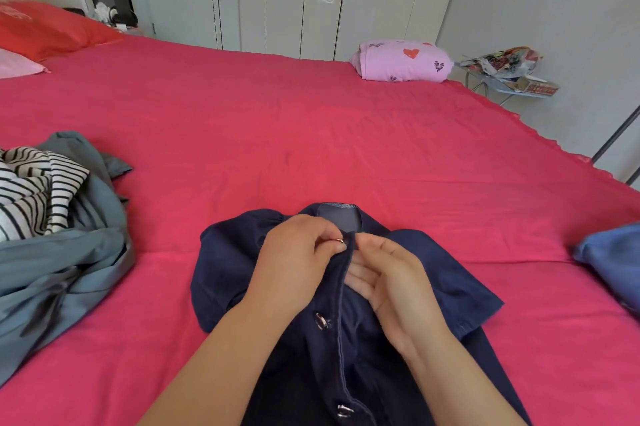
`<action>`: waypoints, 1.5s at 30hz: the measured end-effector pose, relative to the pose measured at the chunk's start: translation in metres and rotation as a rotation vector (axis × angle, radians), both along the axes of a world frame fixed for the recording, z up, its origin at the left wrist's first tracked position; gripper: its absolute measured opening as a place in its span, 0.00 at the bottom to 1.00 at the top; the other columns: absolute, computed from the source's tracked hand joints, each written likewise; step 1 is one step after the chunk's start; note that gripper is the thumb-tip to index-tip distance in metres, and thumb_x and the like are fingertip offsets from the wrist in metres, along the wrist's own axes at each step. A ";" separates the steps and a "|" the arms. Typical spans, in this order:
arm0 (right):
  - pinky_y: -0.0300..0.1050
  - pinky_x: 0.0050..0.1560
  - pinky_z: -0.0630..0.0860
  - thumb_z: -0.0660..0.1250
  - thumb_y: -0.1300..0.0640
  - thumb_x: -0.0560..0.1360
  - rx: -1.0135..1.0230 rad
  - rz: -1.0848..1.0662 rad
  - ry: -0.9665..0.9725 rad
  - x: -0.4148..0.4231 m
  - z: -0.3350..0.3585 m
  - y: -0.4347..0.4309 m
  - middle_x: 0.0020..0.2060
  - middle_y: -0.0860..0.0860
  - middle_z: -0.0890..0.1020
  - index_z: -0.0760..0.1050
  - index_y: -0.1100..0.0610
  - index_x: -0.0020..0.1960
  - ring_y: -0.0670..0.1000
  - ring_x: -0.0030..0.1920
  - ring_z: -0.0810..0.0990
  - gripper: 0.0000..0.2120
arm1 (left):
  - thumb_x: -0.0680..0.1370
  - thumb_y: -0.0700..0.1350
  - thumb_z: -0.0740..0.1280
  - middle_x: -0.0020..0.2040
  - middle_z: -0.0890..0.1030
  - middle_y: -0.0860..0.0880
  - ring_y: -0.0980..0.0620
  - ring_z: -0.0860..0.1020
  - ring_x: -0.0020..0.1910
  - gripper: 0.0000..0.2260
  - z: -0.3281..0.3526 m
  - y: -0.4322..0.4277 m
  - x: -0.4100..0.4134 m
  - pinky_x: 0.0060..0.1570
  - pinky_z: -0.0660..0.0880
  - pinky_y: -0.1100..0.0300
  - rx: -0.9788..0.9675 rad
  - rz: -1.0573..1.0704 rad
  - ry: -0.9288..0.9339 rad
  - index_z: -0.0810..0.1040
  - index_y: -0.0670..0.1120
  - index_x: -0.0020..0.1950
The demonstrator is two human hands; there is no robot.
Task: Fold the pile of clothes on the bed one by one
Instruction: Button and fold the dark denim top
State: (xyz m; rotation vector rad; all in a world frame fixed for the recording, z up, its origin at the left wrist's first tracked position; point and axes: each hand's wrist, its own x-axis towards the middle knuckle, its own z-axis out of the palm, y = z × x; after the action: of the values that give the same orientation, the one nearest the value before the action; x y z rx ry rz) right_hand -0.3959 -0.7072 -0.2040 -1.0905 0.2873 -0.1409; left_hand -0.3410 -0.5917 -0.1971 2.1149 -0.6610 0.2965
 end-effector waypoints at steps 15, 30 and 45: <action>0.32 0.33 0.69 0.65 0.66 0.74 -0.598 -0.140 0.015 0.014 -0.005 -0.002 0.29 0.46 0.77 0.72 0.50 0.49 0.42 0.30 0.72 0.11 | 0.76 0.35 0.66 0.34 0.77 0.50 0.58 0.75 0.35 0.09 0.005 -0.011 0.008 0.33 0.75 0.70 -0.542 -0.042 0.874 0.77 0.43 0.37; 0.25 0.42 0.68 0.64 0.63 0.75 -1.157 -0.250 -0.023 0.039 -0.028 -0.018 0.37 0.42 0.78 0.71 0.54 0.60 0.41 0.38 0.76 0.14 | 0.76 0.39 0.66 0.41 0.78 0.46 0.54 0.74 0.39 0.06 -0.007 -0.019 0.035 0.41 0.73 0.63 -0.342 0.021 0.768 0.77 0.45 0.39; 0.34 0.44 0.62 0.72 0.65 0.68 -1.601 -0.009 0.135 -0.100 -0.054 -0.080 0.42 0.51 0.76 0.77 0.57 0.49 0.52 0.45 0.76 0.11 | 0.68 0.61 0.60 0.53 0.75 0.45 0.52 0.69 0.55 0.28 -0.106 0.112 -0.068 0.58 0.67 0.58 0.274 0.109 0.082 0.77 0.43 0.58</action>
State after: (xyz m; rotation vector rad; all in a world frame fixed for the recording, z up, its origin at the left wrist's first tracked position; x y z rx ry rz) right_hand -0.4959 -0.7872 -0.2578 -2.6919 0.2777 -0.3236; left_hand -0.4090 -0.4792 -0.3034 2.4162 -0.5646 0.1850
